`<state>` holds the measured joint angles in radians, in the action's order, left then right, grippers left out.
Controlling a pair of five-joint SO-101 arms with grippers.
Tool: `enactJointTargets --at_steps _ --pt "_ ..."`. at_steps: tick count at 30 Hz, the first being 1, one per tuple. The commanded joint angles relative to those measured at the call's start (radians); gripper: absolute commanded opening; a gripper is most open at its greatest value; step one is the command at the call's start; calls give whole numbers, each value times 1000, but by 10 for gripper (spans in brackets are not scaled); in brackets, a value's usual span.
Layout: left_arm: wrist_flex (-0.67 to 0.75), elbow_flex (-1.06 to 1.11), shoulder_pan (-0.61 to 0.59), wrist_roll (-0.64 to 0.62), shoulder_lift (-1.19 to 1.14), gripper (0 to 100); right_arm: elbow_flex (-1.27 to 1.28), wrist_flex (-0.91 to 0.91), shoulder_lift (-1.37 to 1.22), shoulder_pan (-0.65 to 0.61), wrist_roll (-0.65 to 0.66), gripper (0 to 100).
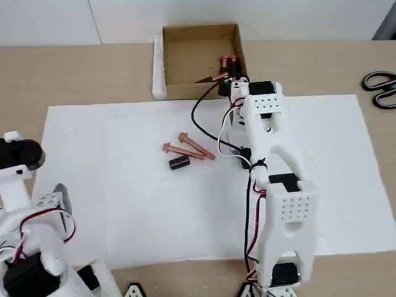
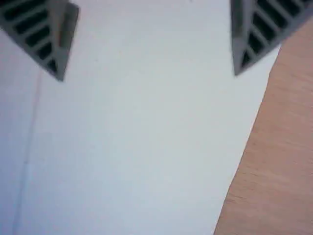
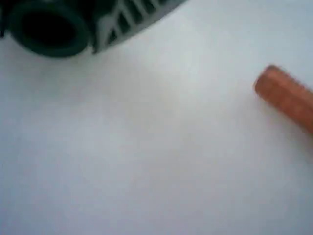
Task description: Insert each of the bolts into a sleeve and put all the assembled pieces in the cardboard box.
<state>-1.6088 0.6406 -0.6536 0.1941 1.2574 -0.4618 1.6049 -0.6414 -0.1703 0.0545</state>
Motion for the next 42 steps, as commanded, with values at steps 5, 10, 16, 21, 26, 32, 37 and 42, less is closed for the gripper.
enactJointTargets --at_steps 5,10,16,21,26,32,37,42 --pt "2 -31 3 -6 3 211 -43 38 64 7 38 90" --pt "2 -31 3 -6 3 211 -55 44 64 7 38 119" --pt "2 -31 3 -6 3 211 -107 94 65 7 40 154" --pt "2 -31 3 -6 3 211 -110 101 65 7 40 155" --pt "2 -31 3 -6 3 211 -91 111 54 7 38 154" --pt "2 -31 3 -6 3 211 -66 105 54 -28 34 154" --pt "2 -31 3 -6 3 211 -38 102 53 -45 29 154" --pt "2 -31 3 -6 3 211 -26 104 53 -24 29 154"
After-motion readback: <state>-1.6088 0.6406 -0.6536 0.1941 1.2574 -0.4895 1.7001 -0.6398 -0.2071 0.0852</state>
